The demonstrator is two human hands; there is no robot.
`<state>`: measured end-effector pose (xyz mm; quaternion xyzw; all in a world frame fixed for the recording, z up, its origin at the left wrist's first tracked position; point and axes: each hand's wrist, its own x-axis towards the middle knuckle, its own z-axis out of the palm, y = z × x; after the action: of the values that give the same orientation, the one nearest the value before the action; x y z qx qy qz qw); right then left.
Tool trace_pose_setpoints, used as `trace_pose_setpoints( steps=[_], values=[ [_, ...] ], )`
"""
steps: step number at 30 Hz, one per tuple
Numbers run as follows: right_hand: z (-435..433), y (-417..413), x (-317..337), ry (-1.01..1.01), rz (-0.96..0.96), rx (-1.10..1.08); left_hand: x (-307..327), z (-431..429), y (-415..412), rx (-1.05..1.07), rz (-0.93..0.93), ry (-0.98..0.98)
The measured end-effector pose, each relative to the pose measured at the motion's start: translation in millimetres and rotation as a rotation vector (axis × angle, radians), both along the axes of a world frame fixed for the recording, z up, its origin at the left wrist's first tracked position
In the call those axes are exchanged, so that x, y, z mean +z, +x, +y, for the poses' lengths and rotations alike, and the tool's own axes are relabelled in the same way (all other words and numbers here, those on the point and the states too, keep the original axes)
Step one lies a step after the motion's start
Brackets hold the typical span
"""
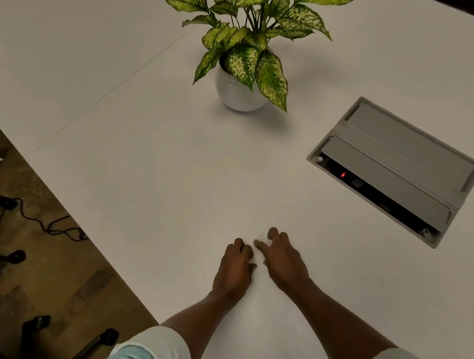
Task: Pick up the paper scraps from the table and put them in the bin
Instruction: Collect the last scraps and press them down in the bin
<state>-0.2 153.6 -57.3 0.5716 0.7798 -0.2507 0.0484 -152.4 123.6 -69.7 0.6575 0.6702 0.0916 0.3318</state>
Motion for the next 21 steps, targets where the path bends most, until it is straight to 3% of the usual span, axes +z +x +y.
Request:
trace_pose_setpoints(
  steps=[6, 10, 15, 21],
  values=[
    [-16.5, 6.9, 3.1, 0.029, -0.039, -0.092, 1.6, -9.4, -2.9, -0.118, 0.090, 0.019],
    [-34.3, 22.3, 1.9, 0.024, 0.067, -0.317, 3.9, -15.8, 0.9, -0.109, 0.047, -0.025],
    [-59.1, 53.0, 7.5, -0.037, 0.265, -0.774, 3.6, -36.5, 10.2, -0.059, -0.037, -0.061],
    [-119.6, 105.7, 22.6, -0.006, 0.324, -0.992, 16.7, -62.2, 57.1, -0.087, -0.145, -0.081]
  ],
)
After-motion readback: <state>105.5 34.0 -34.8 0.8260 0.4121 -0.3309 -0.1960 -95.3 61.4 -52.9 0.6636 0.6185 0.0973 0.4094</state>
